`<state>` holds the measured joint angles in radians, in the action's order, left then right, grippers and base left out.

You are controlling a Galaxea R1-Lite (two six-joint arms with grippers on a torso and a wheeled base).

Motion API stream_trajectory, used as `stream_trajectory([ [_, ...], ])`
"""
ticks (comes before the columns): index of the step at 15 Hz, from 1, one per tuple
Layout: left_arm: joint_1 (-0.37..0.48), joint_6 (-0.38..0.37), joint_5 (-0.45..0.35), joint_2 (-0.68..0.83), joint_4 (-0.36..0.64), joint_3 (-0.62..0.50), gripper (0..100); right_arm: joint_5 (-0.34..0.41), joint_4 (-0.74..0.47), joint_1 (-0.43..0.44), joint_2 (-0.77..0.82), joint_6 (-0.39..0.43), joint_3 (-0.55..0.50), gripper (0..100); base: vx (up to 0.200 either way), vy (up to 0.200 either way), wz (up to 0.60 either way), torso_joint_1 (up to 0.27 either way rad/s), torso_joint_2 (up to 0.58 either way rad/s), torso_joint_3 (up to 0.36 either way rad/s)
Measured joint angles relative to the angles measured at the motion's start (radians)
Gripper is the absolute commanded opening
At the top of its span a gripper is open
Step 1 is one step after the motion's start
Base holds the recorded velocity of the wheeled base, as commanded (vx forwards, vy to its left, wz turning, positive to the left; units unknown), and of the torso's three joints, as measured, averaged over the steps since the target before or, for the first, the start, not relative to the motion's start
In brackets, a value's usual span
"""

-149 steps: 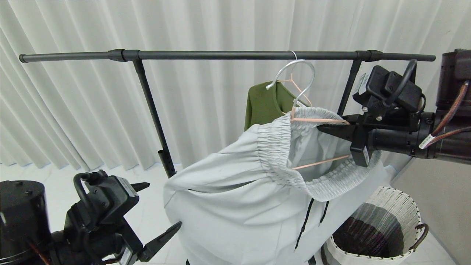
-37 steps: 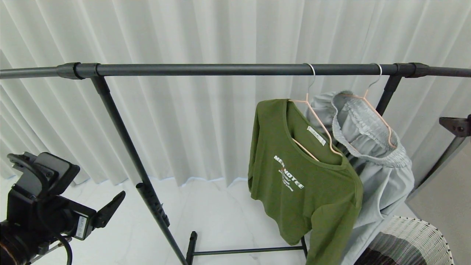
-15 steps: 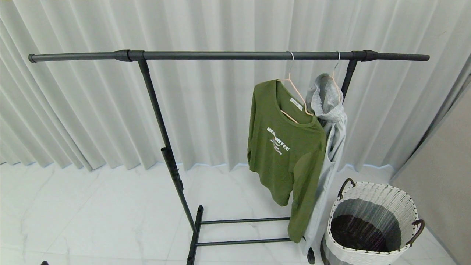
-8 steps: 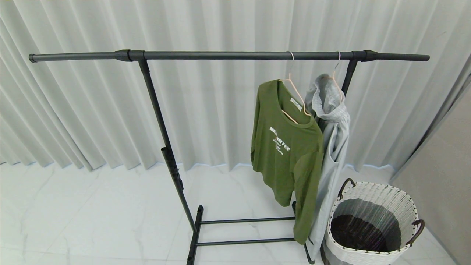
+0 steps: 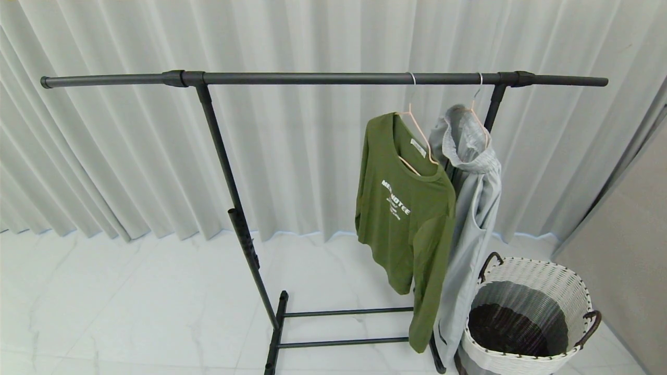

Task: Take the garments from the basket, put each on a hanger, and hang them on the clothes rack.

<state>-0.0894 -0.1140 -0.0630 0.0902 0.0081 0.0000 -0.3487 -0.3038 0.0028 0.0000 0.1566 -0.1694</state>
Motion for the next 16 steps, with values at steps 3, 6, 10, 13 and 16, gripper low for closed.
stream_trajectory([
  [3, 0.088, 0.01, -0.001, -0.018, 0.003, 0.0, 100, 0.202, 0.058, 0.0, 0.0, 0.03, 0.024, 100, 0.0, 0.0, 0.0, 0.0, 0.0, 0.0],
  [6, 0.093, 0.026, 0.0, -0.065, 0.003, 0.0, 100, 0.21, 0.065, 0.0, 0.0, -0.093, 0.037, 100, 0.0, 0.0, 0.0, 0.0, 0.0, 0.0],
  [10, 0.091, 0.035, 0.0, -0.087, 0.003, 0.0, 100, 0.297, 0.079, 0.0, -0.001, -0.153, 0.048, 100, 0.0, 0.0, 0.0, 0.0, 0.0, 0.0],
  [13, 0.091, 0.034, 0.0, -0.089, 0.003, 0.0, 100, 0.387, 0.163, 0.0, -0.002, -0.109, 0.074, 100, 0.0, 0.0, 0.0, 0.0, 0.0, 0.0],
  [16, 0.091, 0.035, 0.0, -0.09, 0.004, 0.0, 100, 0.269, 0.298, 0.0, -0.002, -0.171, 0.153, 100, 0.0, 0.0, 0.0, 0.0, 0.0, 0.0],
])
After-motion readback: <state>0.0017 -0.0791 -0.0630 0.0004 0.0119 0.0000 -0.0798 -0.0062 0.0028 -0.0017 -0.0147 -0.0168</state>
